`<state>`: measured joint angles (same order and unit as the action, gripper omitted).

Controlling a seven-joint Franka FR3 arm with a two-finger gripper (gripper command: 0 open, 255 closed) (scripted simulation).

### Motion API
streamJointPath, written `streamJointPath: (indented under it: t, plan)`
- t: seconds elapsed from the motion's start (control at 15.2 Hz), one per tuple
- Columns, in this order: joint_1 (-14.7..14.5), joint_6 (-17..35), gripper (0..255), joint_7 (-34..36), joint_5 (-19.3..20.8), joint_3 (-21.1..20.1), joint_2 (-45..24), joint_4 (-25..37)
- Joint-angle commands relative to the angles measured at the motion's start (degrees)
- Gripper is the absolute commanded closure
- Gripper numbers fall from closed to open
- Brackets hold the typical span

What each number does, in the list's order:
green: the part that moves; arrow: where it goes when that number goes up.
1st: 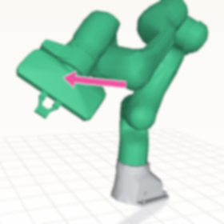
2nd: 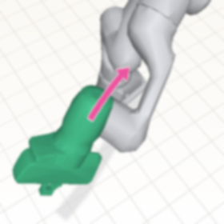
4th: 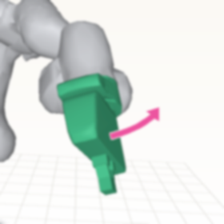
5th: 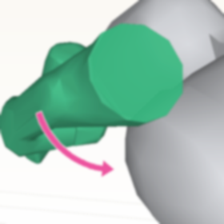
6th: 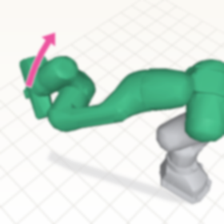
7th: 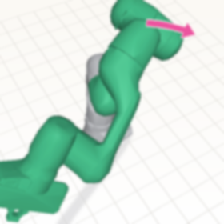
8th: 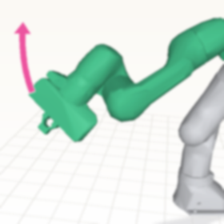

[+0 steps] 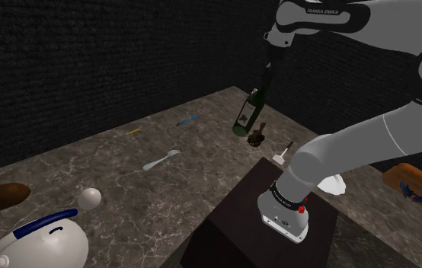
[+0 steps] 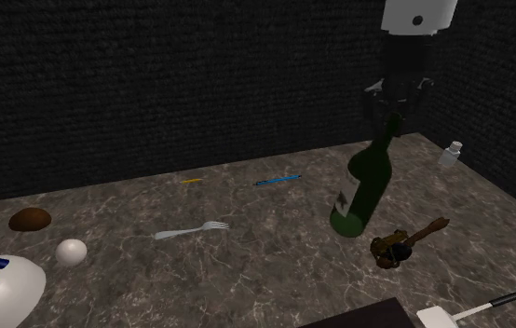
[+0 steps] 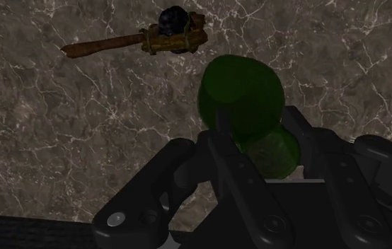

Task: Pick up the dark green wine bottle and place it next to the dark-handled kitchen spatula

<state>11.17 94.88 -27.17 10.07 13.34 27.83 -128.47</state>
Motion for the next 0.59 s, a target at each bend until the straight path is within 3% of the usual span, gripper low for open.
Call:
streamJointPath:
  t: [0.0, 0.53]
  plan:
    - [1.2, 0.3, 255, -3.0, 1.5, 2.3, 0.3, -0.1]
    - [5.3, 1.3, 255, -14.3, 5.9, 10.9, -1.4, 2.5]
